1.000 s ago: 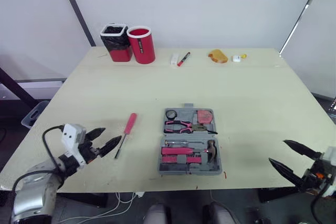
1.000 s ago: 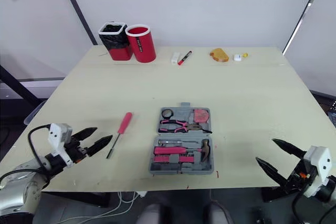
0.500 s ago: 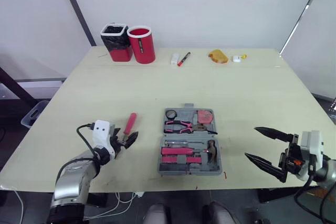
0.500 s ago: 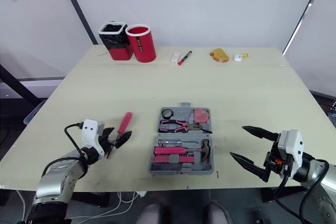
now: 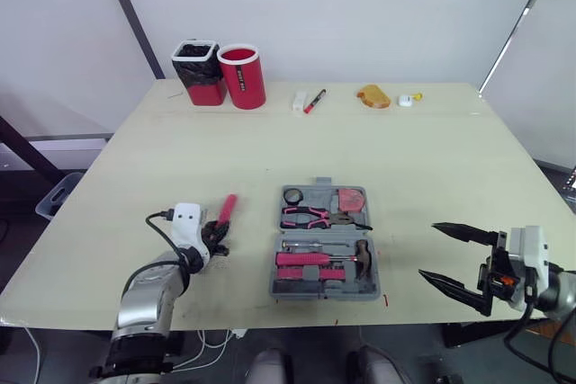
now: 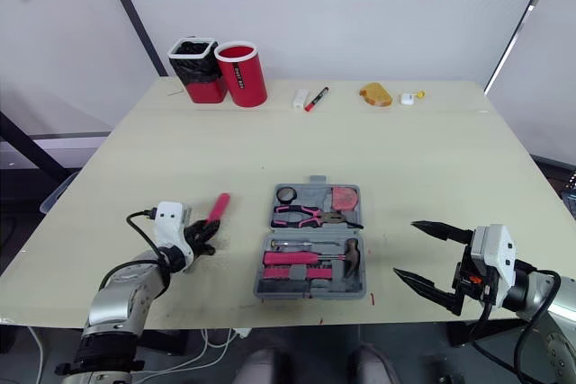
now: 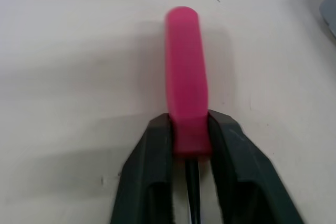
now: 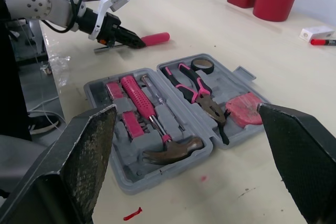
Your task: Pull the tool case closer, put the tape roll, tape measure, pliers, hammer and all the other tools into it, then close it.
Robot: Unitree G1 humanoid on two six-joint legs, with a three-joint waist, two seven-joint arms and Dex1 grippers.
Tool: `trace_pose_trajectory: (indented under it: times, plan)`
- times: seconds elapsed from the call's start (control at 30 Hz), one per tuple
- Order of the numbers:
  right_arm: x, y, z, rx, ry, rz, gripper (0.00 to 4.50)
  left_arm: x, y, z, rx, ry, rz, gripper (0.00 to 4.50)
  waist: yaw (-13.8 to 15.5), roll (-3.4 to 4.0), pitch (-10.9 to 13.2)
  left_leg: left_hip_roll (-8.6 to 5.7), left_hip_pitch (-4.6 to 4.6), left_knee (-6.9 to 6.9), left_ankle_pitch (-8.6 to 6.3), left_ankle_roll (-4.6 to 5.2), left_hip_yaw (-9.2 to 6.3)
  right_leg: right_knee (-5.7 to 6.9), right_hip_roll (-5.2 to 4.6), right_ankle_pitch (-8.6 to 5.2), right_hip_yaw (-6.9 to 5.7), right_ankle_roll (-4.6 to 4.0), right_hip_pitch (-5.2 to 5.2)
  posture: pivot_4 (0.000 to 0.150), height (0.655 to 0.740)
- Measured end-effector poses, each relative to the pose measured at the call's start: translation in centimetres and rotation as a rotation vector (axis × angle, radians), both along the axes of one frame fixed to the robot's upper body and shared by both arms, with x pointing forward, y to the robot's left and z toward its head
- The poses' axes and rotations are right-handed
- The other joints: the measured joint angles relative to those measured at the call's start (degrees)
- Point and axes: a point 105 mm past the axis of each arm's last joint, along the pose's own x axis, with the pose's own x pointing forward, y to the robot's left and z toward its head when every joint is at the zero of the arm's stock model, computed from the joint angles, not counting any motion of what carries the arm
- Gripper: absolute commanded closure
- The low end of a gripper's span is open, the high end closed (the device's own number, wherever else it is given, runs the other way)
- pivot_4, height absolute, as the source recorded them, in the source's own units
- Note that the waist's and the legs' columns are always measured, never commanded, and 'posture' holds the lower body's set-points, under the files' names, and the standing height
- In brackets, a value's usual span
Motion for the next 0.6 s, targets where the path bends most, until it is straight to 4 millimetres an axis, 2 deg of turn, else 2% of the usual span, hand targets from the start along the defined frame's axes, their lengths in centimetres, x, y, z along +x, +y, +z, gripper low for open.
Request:
trace_pose_trajectory:
  times: [0.23, 0.3, 0.37, 0.6]
  plan:
    - [-0.1, 0.3, -0.5, 0.010, 0.015, 0.019, 0.00, -2.3, -0.4, -0.4, 0.040, 0.028, 0.015, 4.10, -0.14, 0.00, 0.00, 0.00, 0.01, -0.01, 0.00, 0.00, 0.00, 0.00, -0.02, 0.00, 0.00, 0.00, 0.00, 0.150, 0.7400]
    - [-0.1, 0.2, -1.0, 0.006, 0.024, 0.017, 0.00, -4.1, -1.6, -0.7, 0.032, 0.043, 0.015, 4.10, -0.17, 0.01, 0.01, -0.01, 0.00, -0.03, 0.00, 0.00, 0.05, -0.08, -0.07, 0.00, 0.04, 0.00, 0.01, 0.150, 0.7400]
    - [-0.1, 0.4, -1.2, 0.004, 0.025, 0.030, 0.00, -4.9, -2.5, -0.7, 0.012, 0.051, 0.023, 4.10, -0.06, 0.00, 0.01, -0.01, -0.02, -0.02, 0.00, 0.00, 0.00, -0.09, -0.07, 0.00, 0.00, 0.00, 0.02, 0.150, 0.7400]
    - [0.0, 0.4, -1.7, 0.005, 0.037, 0.037, 0.00, -6.1, -4.3, -1.1, -0.039, 0.078, 0.041, 4.10, 0.04, 0.01, 0.01, -0.03, 0.00, 0.00, 0.00, 0.00, -0.03, -0.09, -0.04, -0.02, -0.01, -0.04, 0.04, 0.150, 0.7400]
